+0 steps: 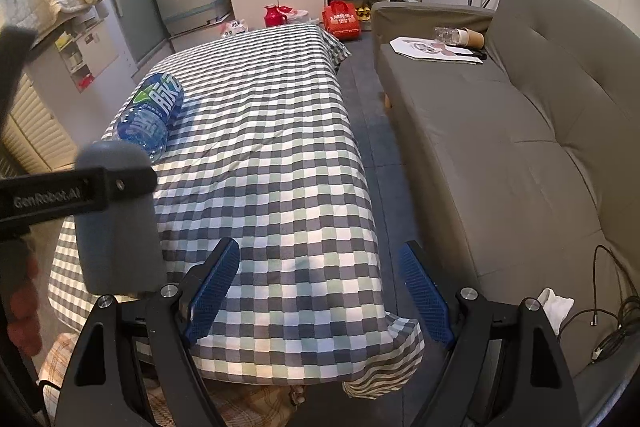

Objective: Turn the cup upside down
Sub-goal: 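Grasp the grey cup with the left gripper while the right gripper releases it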

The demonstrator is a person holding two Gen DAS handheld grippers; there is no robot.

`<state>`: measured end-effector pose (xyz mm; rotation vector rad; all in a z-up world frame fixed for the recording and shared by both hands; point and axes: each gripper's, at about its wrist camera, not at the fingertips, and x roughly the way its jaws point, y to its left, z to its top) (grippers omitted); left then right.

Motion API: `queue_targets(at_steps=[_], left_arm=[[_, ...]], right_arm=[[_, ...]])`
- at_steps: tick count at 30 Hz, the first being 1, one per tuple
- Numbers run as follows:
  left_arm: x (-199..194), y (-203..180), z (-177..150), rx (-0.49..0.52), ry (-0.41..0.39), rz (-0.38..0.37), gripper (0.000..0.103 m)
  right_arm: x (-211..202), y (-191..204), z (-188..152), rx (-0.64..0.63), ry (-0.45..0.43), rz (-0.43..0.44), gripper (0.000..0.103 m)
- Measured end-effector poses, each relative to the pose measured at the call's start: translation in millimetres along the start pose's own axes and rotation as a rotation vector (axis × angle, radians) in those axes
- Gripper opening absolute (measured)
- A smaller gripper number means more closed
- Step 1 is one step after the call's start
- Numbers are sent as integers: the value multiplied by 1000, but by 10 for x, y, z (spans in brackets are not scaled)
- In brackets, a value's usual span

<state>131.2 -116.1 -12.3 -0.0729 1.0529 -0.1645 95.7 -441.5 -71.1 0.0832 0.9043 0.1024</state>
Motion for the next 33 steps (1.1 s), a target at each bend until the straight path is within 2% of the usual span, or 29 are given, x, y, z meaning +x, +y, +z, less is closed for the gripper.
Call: queue_targets(at_steps=[8, 14, 16, 19, 23, 28, 33], left_arm=[[-129, -84, -241, 77, -97, 11, 74], [-81, -86, -444, 110, -39, -53, 75], [-59, -88, -476, 126, -42, -78, 76], [-20, -77, -513, 128, -42, -76, 81], [62, -26, -626, 128, -23, -105, 81], [213, 8, -767, 134, 15, -119, 80], [238, -6, -848, 179, -33, -116, 76]], right_arm=[[-67, -87, -11, 22, -17, -12, 82], [-178, -117, 11, 31, -45, -7, 82], [-217, -99, 11, 27, -55, 3, 82], [-305, -63, -12, 14, -90, 31, 82], [-370, -5, -80, -5, -133, 55, 82], [-334, 82, -128, -31, -131, 63, 82], [-258, 138, -153, -35, -116, 71, 82]])
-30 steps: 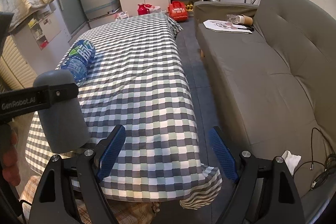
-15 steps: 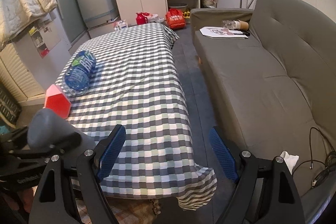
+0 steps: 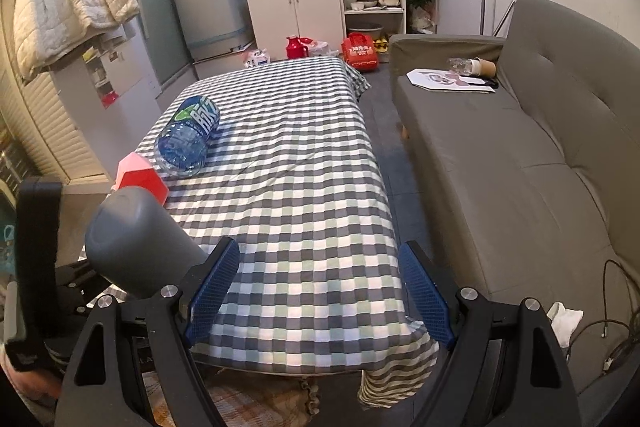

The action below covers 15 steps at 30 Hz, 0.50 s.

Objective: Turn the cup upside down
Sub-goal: 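Grasp the grey cup with the left gripper while the right gripper releases it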

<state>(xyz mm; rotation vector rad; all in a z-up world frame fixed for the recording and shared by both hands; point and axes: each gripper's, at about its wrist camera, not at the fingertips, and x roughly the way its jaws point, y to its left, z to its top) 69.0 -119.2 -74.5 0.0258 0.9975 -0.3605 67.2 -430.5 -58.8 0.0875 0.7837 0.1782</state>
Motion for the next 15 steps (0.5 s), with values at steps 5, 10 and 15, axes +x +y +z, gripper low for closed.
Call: queue_targets(at_steps=[5, 10, 15], left_arm=[[45, -38, 7, 41, -26, 35, 75], [121, -17, 90, 48, -49, 53, 75], [250, 28, 244, 75, -77, 81, 74]], right_arm=[[68, 25, -31, 6, 14, 5, 82], [114, 19, -35, 8, 23, 7, 82], [185, 8, -38, 15, 42, 10, 82]])
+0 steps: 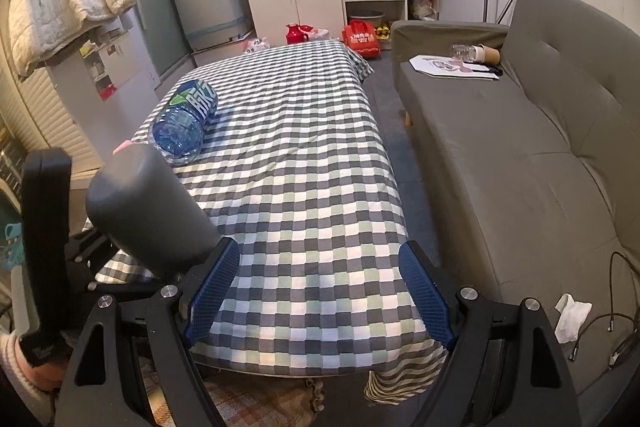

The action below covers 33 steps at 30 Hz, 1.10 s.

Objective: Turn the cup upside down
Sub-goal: 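Grasp the grey cup with the left gripper while the right gripper releases it, then rotate the grey cup upright with the left gripper and lower it onto the table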

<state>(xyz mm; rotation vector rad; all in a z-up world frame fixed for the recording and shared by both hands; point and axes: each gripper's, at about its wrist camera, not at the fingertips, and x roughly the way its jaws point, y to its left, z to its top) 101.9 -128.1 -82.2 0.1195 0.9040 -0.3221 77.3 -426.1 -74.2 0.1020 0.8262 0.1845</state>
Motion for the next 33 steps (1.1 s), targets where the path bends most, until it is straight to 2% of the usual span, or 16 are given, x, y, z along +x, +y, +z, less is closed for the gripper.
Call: queue_targets(at_steps=[4, 10, 13, 17, 19, 20, 25, 33], left_arm=[[75, 68, 83, -18, -20, 4, 74], [55, 78, 39, -20, -36, -6, 75], [33, 93, 5, -34, -32, -3, 85], [7, 79, -36, -28, -18, 17, 85], [-18, 59, -52, -26, -8, 15, 85], [-37, 57, -69, -30, -6, 9, 85], [-166, 135, -105, -86, -5, -10, 85], [-546, 158, -105, -137, -72, -43, 85]], right_arm=[[27, 35, 2, -12, 6, 2, 82], [66, 77, 4, -17, 13, 1, 82], [87, 103, -10, -22, 30, -3, 82], [74, 120, -17, -21, 39, -12, 82], [57, 125, -7, -22, 41, -25, 86], [47, 126, -4, -21, 40, -33, 89], [-63, 120, 2, -4, 26, -46, 90], [-383, 168, 18, -15, -15, -63, 90]])
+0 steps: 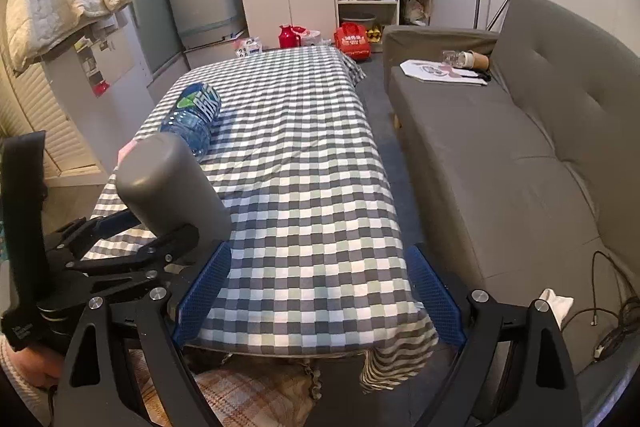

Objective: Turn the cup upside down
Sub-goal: 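Rotate the grey cup upright with the left gripper and lower it onto the table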

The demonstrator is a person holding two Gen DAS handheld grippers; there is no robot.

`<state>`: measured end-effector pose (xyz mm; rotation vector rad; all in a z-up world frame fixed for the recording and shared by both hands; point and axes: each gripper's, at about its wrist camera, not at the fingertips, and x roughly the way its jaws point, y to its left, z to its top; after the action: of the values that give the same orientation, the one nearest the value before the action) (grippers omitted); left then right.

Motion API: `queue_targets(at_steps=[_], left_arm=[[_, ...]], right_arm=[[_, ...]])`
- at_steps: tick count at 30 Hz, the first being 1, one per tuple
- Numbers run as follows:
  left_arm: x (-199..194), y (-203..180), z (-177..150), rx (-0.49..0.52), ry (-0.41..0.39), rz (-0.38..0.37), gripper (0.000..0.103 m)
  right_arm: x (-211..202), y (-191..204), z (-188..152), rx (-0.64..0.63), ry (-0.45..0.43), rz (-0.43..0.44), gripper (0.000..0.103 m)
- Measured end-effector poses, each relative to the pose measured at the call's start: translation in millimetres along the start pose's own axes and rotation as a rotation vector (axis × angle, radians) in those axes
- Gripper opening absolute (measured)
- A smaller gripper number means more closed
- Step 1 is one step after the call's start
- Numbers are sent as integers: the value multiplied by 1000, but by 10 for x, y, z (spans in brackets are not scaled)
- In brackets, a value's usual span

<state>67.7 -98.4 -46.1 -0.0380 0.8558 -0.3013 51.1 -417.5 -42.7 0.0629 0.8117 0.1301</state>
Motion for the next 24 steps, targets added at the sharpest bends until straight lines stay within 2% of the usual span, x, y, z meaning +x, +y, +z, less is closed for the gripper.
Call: queue_targets(at_steps=[8, 11, 14, 16, 19, 21, 24], left_arm=[[-478, -82, 14, 1, -70, -26, 85], [-718, -85, 10, -17, -119, -28, 86], [-935, -45, 74, -39, -165, -28, 85], [-1050, 7, 123, -51, -192, -14, 86], [-1193, 64, 123, -54, -230, 48, 100], [-1256, 115, 102, -45, -258, 88, 100], [-1302, 255, 62, -66, -276, 91, 102]], right_arm=[[-364, 26, 20, -4, -59, 4, 90], [-521, 52, 42, -8, -98, 8, 98], [-657, 103, 86, -18, -137, 16, 99], [-712, 160, 114, -34, -157, 19, 99], [-795, 249, 114, -55, -208, 22, 103], [-848, 302, 95, -58, -260, 31, 103], [-858, 392, 63, -64, -302, 45, 103]])
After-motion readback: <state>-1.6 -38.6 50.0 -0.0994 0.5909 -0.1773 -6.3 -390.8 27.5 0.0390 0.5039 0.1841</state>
